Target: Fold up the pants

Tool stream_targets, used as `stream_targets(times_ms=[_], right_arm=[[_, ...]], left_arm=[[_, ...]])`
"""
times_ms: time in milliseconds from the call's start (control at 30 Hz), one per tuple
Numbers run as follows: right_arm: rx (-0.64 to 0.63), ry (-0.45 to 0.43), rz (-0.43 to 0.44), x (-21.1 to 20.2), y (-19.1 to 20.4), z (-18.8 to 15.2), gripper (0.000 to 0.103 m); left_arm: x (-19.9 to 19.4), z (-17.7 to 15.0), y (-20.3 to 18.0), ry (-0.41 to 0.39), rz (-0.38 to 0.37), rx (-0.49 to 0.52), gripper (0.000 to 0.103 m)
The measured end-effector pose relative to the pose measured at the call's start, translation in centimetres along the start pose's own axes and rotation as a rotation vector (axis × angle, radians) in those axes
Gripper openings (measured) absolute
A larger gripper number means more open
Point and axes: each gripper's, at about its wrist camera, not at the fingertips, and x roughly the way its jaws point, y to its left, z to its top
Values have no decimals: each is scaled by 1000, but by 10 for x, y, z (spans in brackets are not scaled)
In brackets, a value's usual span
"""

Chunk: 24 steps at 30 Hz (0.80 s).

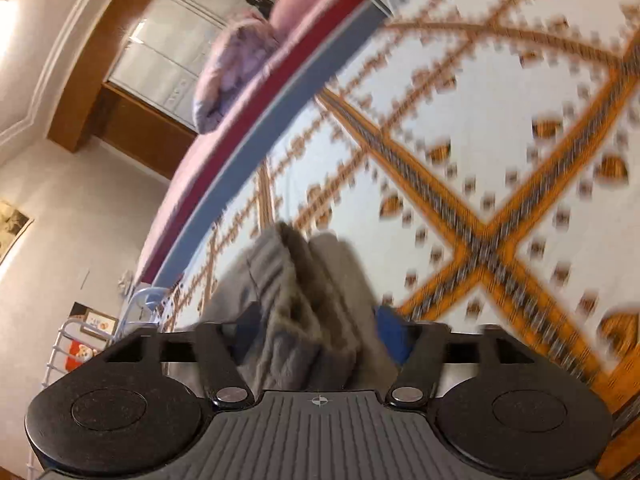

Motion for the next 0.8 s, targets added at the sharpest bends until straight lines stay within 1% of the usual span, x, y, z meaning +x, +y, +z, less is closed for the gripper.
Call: stream_targets(times_ms=[33,67,133,167,200,267,300,367,433,500,533,567,600,633,667,700,733,767,800], right_arm=[[-19,13,11,1,1,4,83],[-47,32,18,5,2,7,83],[-106,73,19,18,2,8,83],[-129,93,14,22,2,4,83],[-143,111,12,28,1,2,83],[-147,145,54,38,-3,1,83],[-154,171,62,44,-5,1,83],[-179,217,41,59,-12,1,83],[-164,232,66,64,-17,2,83],[-177,269,78,70,-12,4,82],[-206,282,81,75,-7,4,82],[-223,297,83,79,-3,3,82],[-236,310,80,84,0,3,82],[-249,316,73,86,4,1,65],[-258,323,74,88,8,0,52],[-255,325,82,87,11,0,50],[-262,319,91,85,13,-1,47],[-277,311,91,83,17,-1,45],[-291,295,92,80,22,-1,44]], left_arm=[[10,6,-4,13,-36,-11,78],[18,9,-9,23,-64,-10,77],[44,18,-21,72,-95,20,68],[57,21,-25,100,-108,15,65],[71,25,-24,127,-147,-10,65],[94,31,-23,180,-215,-49,65],[101,33,-24,180,-230,-41,66],[111,34,-26,183,-246,-29,66],[121,39,-26,197,-277,-51,65],[128,44,-35,215,-315,-26,60],[133,45,-42,243,-355,-5,55],[136,45,-50,260,-347,24,55],[138,43,-59,264,-327,76,54],[139,42,-66,261,-316,111,45],[138,43,-67,249,-304,105,33],[136,45,-62,229,-308,55,27],[133,47,-58,203,-327,20,17],[129,48,-56,174,-344,7,13],[125,50,-58,146,-353,12,13]])
